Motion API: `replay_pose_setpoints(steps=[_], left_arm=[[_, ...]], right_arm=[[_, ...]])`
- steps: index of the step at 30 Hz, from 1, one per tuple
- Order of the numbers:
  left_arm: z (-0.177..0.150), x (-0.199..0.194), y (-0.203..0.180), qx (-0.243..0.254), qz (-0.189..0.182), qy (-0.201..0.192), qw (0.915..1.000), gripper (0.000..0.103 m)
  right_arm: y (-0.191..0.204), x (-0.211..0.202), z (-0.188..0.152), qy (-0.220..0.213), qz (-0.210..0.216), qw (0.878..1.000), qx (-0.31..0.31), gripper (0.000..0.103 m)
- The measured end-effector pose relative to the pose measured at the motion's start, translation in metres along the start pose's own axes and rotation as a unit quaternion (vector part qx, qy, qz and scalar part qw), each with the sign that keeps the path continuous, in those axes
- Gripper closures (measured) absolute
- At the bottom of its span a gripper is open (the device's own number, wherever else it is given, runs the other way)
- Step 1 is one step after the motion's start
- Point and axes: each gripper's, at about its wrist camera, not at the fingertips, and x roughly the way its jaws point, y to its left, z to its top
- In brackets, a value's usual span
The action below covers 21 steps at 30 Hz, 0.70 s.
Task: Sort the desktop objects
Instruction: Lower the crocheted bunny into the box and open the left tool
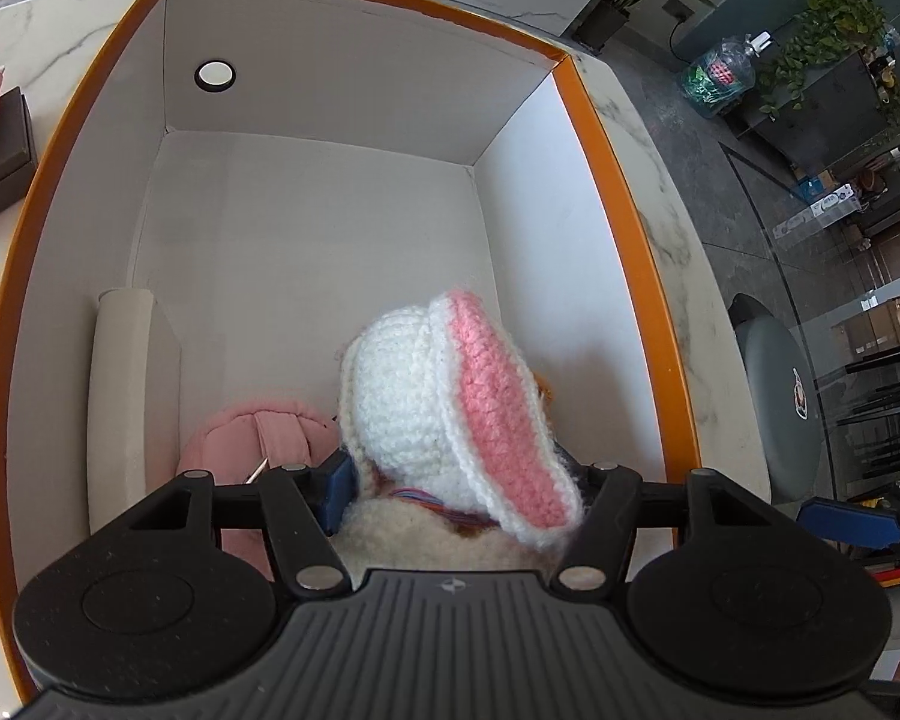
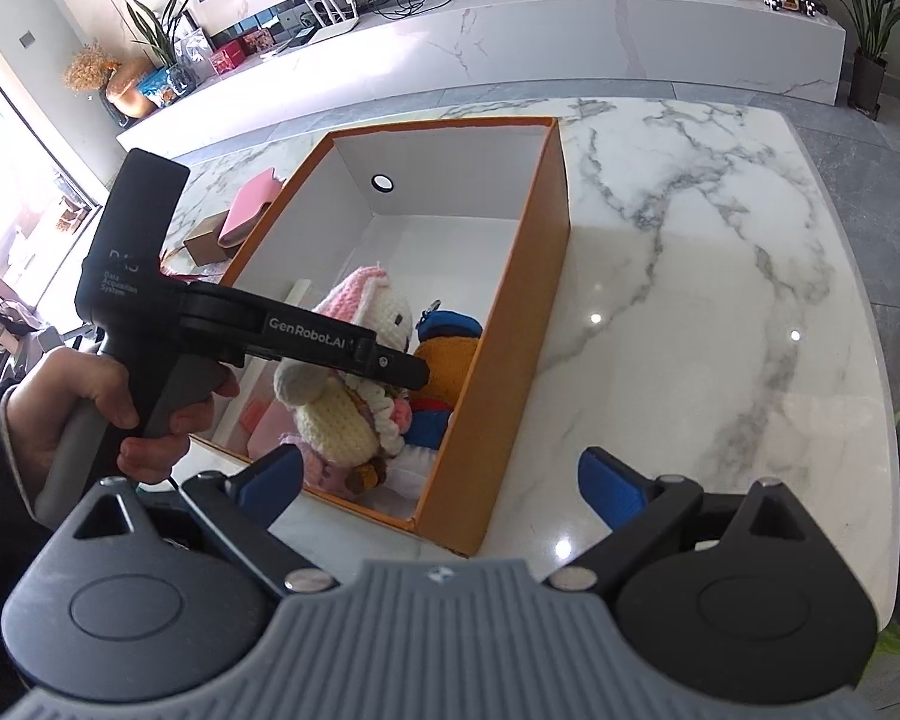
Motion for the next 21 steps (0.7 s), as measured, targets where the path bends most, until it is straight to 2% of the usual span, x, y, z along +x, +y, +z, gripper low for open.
replay_pose_setpoints(steps=[3,6,7,8,12,16,18,21], left_arm=[[-0.001,0.007,-0.006,0.008,0.001,0.013,0.9999,0.027],[-0.003,0.008,-0.009,0.004,0.02,0.015,0.9997,0.02],[-0.003,0.007,-0.01,0.005,0.034,0.022,0.9992,0.014],[-0.003,0.007,-0.011,0.007,0.047,0.028,0.9985,0.013],[-0.001,-0.004,-0.023,0.028,0.072,0.034,0.9964,0.013],[-0.005,-0.018,-0.038,0.063,0.116,0.029,0.9909,0.011],[-0.005,-0.027,-0.038,0.068,0.112,0.02,0.9911,0.006],[-0.004,-0.037,-0.03,0.045,0.058,0.02,0.9971,0.0]], right_arm=[[-0.003,0.002,-0.002,0.007,0.005,1.0,0.007,0.004],[-0.002,0.001,-0.003,0.005,0.01,1.0,0.003,0.004],[-0.001,0.001,-0.002,0.003,0.012,1.0,0.0,0.004],[0.0,0.001,-0.002,0.002,0.014,1.0,-0.003,0.004],[0.005,0.003,-0.001,0.008,0.025,1.0,-0.016,0.004],[0.007,0.006,-0.002,0.015,0.029,0.999,-0.021,0.004],[0.008,0.006,-0.002,0.018,0.031,0.999,-0.022,0.004],[0.01,0.007,-0.004,0.024,0.031,0.999,-0.025,0.004]])
